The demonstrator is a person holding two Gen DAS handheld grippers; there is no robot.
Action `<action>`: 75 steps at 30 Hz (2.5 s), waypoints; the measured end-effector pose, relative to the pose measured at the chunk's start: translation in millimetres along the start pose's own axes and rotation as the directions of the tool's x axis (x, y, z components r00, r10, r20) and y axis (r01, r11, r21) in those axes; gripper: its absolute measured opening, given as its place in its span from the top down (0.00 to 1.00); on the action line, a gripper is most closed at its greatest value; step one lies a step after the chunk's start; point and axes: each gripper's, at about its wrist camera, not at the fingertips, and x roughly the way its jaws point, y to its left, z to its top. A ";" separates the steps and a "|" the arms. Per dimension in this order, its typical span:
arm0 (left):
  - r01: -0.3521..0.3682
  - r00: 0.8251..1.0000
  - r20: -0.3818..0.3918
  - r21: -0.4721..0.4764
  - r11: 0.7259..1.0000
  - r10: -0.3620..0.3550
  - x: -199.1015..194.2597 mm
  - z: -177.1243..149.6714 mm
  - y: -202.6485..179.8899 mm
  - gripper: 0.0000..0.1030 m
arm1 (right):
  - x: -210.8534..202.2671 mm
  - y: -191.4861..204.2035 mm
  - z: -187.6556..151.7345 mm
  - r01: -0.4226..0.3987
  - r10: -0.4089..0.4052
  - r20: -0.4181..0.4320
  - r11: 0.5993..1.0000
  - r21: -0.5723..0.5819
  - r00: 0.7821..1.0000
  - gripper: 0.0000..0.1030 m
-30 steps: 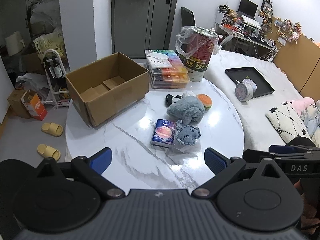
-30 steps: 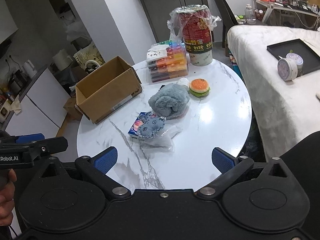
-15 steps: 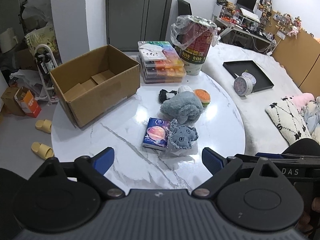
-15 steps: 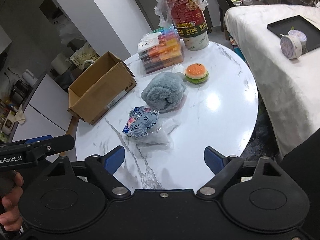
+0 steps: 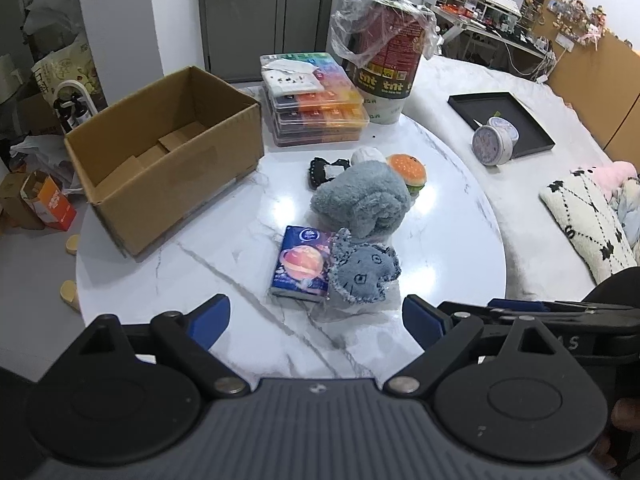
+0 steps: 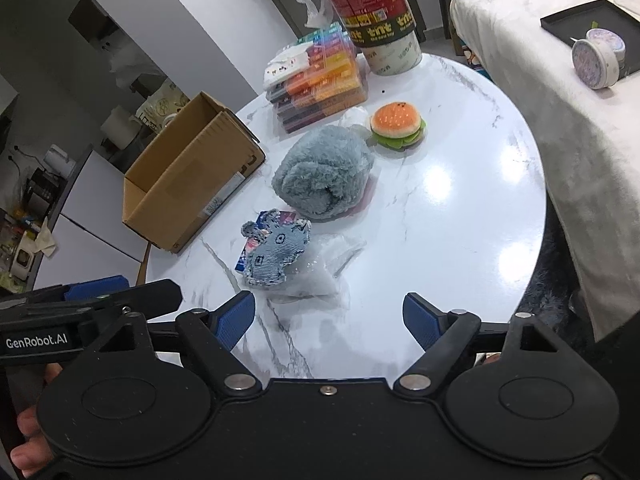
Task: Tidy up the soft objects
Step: 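Reach the left gripper to the blue denim plush while the right gripper approaches the bubble-wrap bag, then close the left gripper on the denim plush while the right gripper grasps the bubble-wrap bag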
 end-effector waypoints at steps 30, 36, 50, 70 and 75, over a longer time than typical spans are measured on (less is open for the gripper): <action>0.055 0.993 -0.104 -0.057 0.997 -0.061 93.6 21.6 -9.3 0.35 | 46.4 -39.6 5.0 -0.069 0.076 -0.037 0.986 0.152 0.996 0.50; 0.107 0.989 -0.095 -0.089 0.990 -0.116 96.7 22.0 -10.3 0.72 | 48.1 -33.9 4.7 -0.069 0.074 -0.039 0.991 0.117 0.996 0.50; 0.148 0.987 -0.043 -0.162 0.976 -0.156 78.3 23.8 3.6 0.78 | 57.8 -10.8 8.3 -0.079 0.080 -0.031 0.996 0.033 0.996 0.43; 0.083 0.997 0.005 -0.188 0.979 -0.083 60.4 29.4 29.5 0.79 | 85.8 1.5 18.2 -0.054 0.054 -0.001 0.995 0.081 0.999 0.29; 0.064 0.998 0.001 -0.181 0.981 -0.065 58.4 26.3 32.8 0.78 | 89.9 4.4 15.3 -0.062 0.063 -0.026 0.996 0.063 0.998 0.65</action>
